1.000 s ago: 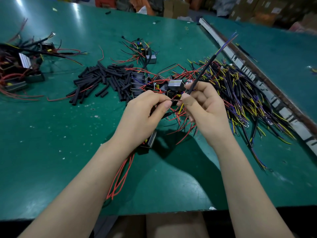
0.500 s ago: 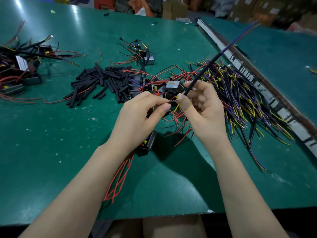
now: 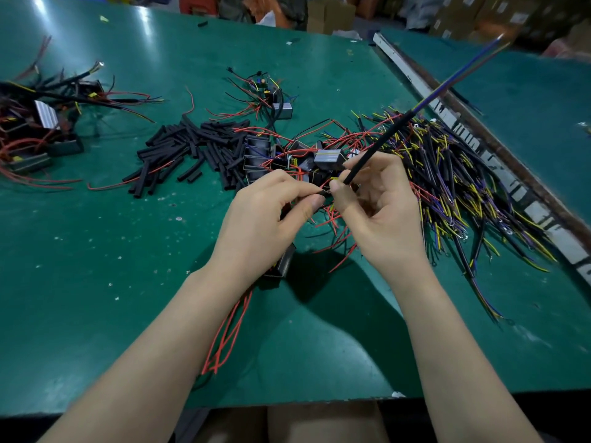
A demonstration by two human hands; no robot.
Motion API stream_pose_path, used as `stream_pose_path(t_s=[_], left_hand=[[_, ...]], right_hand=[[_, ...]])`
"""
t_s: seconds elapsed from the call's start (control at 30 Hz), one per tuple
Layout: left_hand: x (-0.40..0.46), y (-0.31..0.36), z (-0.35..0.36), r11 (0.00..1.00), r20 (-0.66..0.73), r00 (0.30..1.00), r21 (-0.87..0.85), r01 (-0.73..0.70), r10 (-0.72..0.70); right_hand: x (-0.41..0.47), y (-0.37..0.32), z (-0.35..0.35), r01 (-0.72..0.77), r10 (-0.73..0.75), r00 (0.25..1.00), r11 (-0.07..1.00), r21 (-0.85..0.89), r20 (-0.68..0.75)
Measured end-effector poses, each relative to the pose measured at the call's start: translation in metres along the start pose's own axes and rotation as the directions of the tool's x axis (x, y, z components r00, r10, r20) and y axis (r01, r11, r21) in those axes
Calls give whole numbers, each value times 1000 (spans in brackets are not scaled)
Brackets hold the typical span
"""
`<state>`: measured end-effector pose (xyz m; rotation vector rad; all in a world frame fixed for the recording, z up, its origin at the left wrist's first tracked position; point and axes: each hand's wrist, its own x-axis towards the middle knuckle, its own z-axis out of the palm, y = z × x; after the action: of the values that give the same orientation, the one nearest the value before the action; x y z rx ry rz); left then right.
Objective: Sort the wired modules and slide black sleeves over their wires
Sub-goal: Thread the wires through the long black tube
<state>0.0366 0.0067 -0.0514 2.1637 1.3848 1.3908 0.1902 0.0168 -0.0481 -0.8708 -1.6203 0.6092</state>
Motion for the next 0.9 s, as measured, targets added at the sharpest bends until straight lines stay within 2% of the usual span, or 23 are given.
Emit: stream_pose_path(t_s=[0.27, 0.43, 0.6, 0.77, 0.9], left_hand=[[0, 2, 1, 999, 18, 999, 36, -29, 28], [0, 1, 1, 1000, -23, 1000, 12, -14, 14], [0, 2, 3, 999, 11, 999, 3, -53, 53], [0, -1, 3, 1000, -8, 1000, 19, 17, -16], [1, 1, 3, 1000, -28, 1000, 14, 13, -12]], right_hand=[[2, 2, -5, -35, 36, 998, 999, -24, 51], [2, 0, -5, -40, 35, 995, 998, 47, 91], [3, 3, -3, -57, 57, 997, 998, -13, 51], [1, 1, -1, -32, 36, 996, 998, -57, 77], [3, -2, -3, -124, 123, 992, 991, 45, 26]])
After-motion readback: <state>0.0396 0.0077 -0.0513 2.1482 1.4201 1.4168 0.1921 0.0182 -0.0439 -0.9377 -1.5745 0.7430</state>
